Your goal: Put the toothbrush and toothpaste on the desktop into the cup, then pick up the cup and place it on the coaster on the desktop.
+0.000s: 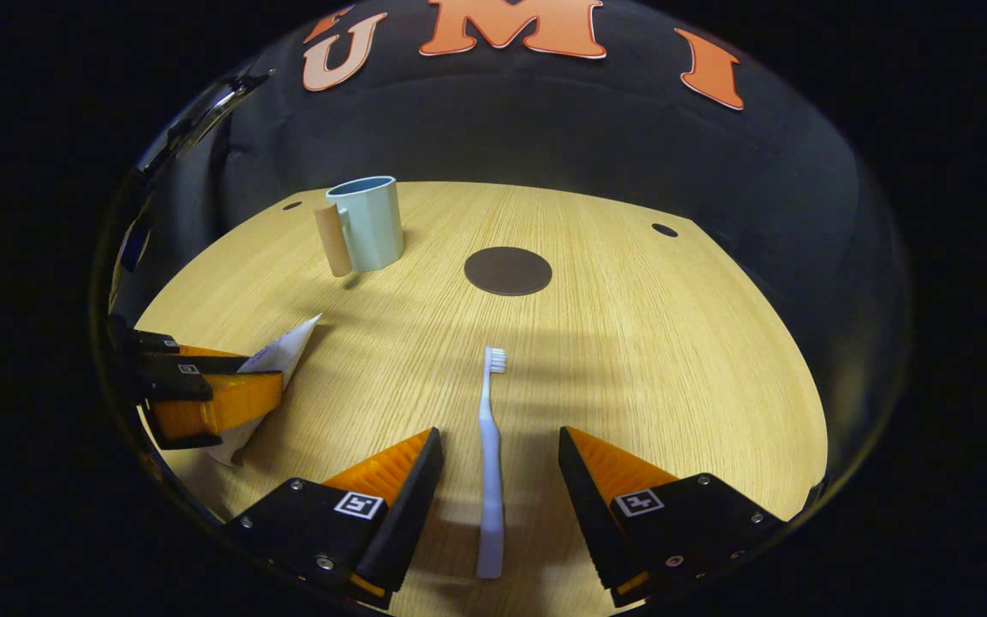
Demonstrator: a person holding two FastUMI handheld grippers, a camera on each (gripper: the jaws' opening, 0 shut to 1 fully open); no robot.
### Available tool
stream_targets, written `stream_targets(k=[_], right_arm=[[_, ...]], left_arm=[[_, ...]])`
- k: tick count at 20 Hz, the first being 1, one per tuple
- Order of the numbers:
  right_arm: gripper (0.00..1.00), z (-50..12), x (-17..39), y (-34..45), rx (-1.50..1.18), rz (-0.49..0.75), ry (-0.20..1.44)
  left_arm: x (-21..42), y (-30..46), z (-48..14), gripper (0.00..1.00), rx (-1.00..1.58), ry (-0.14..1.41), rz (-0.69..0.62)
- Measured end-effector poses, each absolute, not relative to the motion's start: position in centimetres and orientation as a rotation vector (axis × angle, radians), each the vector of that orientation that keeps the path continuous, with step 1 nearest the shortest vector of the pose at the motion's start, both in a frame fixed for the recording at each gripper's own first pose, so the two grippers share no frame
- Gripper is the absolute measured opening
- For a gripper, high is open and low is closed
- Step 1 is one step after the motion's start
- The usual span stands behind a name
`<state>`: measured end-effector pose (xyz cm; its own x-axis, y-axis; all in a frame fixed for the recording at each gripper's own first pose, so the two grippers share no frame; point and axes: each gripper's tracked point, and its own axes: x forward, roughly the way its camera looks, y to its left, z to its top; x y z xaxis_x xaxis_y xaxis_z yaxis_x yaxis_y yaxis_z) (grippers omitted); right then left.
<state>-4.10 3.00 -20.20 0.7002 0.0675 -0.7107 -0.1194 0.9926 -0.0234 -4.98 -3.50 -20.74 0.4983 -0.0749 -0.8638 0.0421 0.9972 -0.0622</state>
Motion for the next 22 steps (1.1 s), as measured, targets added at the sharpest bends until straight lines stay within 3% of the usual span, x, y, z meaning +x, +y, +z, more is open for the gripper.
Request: stream_targets(k=[2, 4, 6, 7, 11, 12, 14, 16, 17, 22], right_arm=[[0.82, -20.2, -4.0, 3.3, -0.064, 0.112, 0.798], [0.74, -20.6, -3.9, 3.9, -0.031, 0.113, 0.822], [0.65, -20.5, -4.0, 4.2, -0.006, 0.106, 0.836], [0.62, -20.6, -3.8, 4.2, -0.005, 0.104, 0.837], [0.31, -20.6, -3.0, 5.0, -0.023, 0.121, 0.831], [0.18, -20.6, -2.9, 5.0, -0.022, 0.122, 0.83], [0.1, -20.6, -2.8, 5.0, -0.019, 0.124, 0.824], [0.07, -20.3, -2.8, 5.0, -0.004, 0.129, 0.813], [0.06, -20.3, -3.0, 5.1, 0.012, 0.141, 0.812], [0.05, -18.7, -2.4, 4.5, 0.07, 0.142, 0.739]], left_arm=[[-5.0, -3.6, -20.1, 0.44, -0.059, 1.059, -0.065], [-4.8, -4.0, -19.8, 0.35, -0.068, 1.056, -0.086], [-4.5, -4.0, -19.5, 0.35, -0.076, 1.038, -0.107], [-4.5, -4.2, -19.6, 0.3, -0.08, 1.037, -0.124], [-3.3, -4.5, -18.9, 0.26, -0.111, 1.022, -0.162], [-2.8, -4.4, -18.6, 0.27, -0.117, 1.017, -0.167], [-3.1, -4.3, -18.2, 0.27, -0.121, 1.003, -0.174], [-3.0, -4.4, -17.9, 0.27, -0.135, 0.992, -0.184], [-3.2, -4.4, -17.8, 0.18, -0.138, 0.993, -0.193], [-2.6, -4.2, -16.2, 0.18, -0.125, 0.945, -0.192]])
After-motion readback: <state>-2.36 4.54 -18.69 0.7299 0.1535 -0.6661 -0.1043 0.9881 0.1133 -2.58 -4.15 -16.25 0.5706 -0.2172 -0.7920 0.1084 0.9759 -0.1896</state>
